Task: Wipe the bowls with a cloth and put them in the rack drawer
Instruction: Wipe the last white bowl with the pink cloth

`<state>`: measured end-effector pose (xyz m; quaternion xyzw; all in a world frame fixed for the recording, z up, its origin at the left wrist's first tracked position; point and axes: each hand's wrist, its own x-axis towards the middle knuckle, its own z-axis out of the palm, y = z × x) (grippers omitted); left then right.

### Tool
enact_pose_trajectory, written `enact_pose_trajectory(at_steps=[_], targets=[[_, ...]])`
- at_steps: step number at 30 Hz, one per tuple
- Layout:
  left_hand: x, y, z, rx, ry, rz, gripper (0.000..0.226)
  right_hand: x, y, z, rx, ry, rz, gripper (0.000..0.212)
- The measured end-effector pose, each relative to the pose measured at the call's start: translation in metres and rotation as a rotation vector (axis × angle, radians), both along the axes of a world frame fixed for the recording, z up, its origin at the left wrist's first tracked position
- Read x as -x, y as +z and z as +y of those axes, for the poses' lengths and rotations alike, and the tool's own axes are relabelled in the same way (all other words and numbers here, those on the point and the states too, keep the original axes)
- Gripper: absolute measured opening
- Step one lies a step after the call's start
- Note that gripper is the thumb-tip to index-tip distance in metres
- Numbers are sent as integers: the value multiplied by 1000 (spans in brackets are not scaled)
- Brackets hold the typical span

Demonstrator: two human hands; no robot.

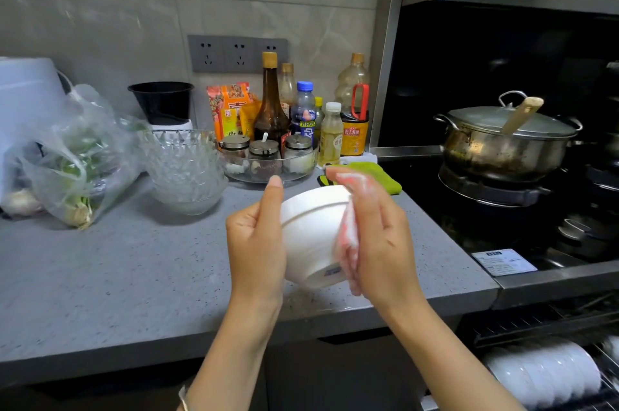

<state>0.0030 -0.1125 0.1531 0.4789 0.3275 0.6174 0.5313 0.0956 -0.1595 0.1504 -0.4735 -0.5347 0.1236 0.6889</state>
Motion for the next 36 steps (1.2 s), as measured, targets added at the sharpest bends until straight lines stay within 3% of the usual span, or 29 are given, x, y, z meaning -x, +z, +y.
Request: enact_pose_trajectory(at_steps=[6, 8, 10, 13, 17, 19, 22, 25, 29, 33, 34, 36], targets=[[7, 0, -3, 171, -70, -182, 32, -8, 9, -6, 120, 130, 362, 41], [9, 0, -4, 174, -89, -213, 38, -12, 6, -7, 147, 152, 462, 38], [9, 0, -4, 155, -90, -199, 45, -11, 3, -9, 141, 183, 508, 33], [11, 3, 0, 69, -91, -55, 57, -14, -2, -8, 138, 203, 519, 47], [23, 2, 14, -136, -73, 423, 84, -22, -3, -11, 82, 204, 337, 64], [29, 0, 15, -98, -174, 598, 91, -26, -6, -10, -30, 176, 179, 71], [29, -1, 8, 17, -397, 698, 97, -31, -12, -5, -139, 77, -184, 62], [26, -6, 9, 39, -481, 599, 93, -36, -19, -3, -167, -21, -461, 65], [24, -15, 9, 178, -612, 334, 57, -43, -21, -9, -136, 41, -588, 66], [16, -30, 8, -33, -516, 370, 50, -45, -18, -8, 249, 107, -439, 59], [14, -34, 8, -60, -498, 358, 48, -44, -18, -6, 334, 47, -499, 55], [10, -40, 6, -38, -449, 291, 34, -39, -16, -3, 422, -123, -826, 46]])
